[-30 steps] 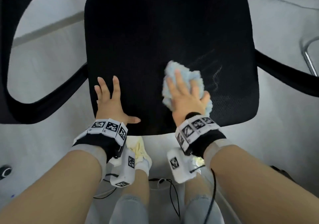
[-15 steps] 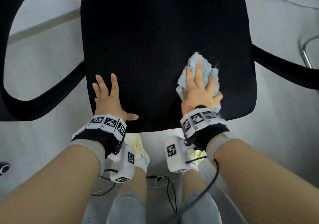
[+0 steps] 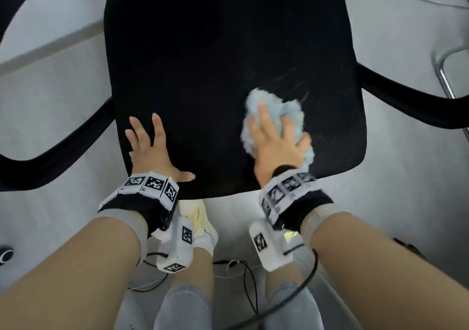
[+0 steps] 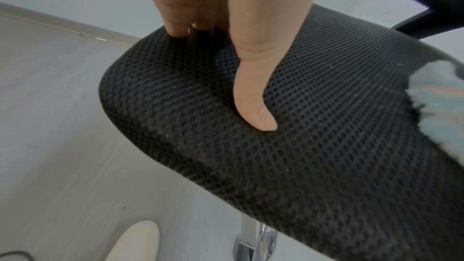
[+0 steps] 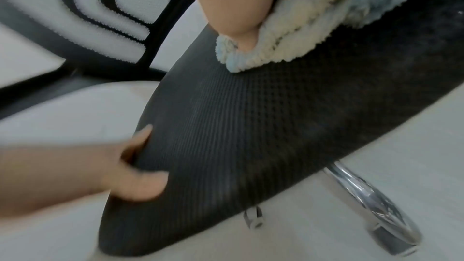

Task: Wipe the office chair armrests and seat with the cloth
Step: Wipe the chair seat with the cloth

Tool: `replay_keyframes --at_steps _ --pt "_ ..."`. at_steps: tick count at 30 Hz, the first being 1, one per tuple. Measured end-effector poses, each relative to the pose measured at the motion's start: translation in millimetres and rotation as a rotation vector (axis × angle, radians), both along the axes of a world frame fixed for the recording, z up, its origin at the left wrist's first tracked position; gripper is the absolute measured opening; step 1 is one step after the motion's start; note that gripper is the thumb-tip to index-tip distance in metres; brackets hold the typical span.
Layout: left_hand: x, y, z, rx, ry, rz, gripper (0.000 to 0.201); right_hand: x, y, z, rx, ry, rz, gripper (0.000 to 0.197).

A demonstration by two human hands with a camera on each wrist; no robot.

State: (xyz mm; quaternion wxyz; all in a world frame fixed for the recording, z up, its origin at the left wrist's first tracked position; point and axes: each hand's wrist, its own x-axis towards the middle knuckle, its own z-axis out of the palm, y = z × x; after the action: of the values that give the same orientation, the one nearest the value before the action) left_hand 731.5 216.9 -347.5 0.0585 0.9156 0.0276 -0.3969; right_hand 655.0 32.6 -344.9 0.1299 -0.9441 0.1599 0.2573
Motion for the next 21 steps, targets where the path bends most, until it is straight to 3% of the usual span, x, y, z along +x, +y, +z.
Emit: replay_keyframes --at_steps 3,5,6,9,11,13,15,17,19,21 --pt "4 -2 4 0.030 0.020 -0.008 0.140 -11 5 1 0.081 -0.018 0.385 0.080" --pt "4 -4 8 0.033 0.038 0.004 0.140 -4 -22 -4 0.014 0.009 0.465 0.078" --pt "4 -6 10 0.030 0.046 0.015 0.139 0 -36 -8 -0.035 0.028 0.385 0.080" --pt "0 -19 16 0.009 0.101 0.070 0.139 11 -49 -12 -0.063 -0.059 -0.146 0.077" --pt "-6 -35 20 -0.043 0.187 0.114 0.143 16 -33 -7 -0.079 -0.100 -0.228 0.077" --pt "-15 -50 20 -0.073 0.230 0.145 0.146 10 -14 -1 -0.009 -0.020 -0.043 0.081" --pt "-23 -57 16 -0.047 0.210 0.156 0.149 -2 -4 3 0.095 0.016 0.283 0.079" --pt "-28 -59 12 -0.016 0.166 0.144 0.150 -6 -22 3 0.108 0.016 0.463 0.076" --pt "-29 -61 8 0.005 0.137 0.133 0.150 -3 -47 -3 0.048 0.027 0.335 0.081" --pt "-30 -66 6 0.038 0.118 0.135 0.150 3 -57 -7 0.003 -0.045 -0.040 0.074"
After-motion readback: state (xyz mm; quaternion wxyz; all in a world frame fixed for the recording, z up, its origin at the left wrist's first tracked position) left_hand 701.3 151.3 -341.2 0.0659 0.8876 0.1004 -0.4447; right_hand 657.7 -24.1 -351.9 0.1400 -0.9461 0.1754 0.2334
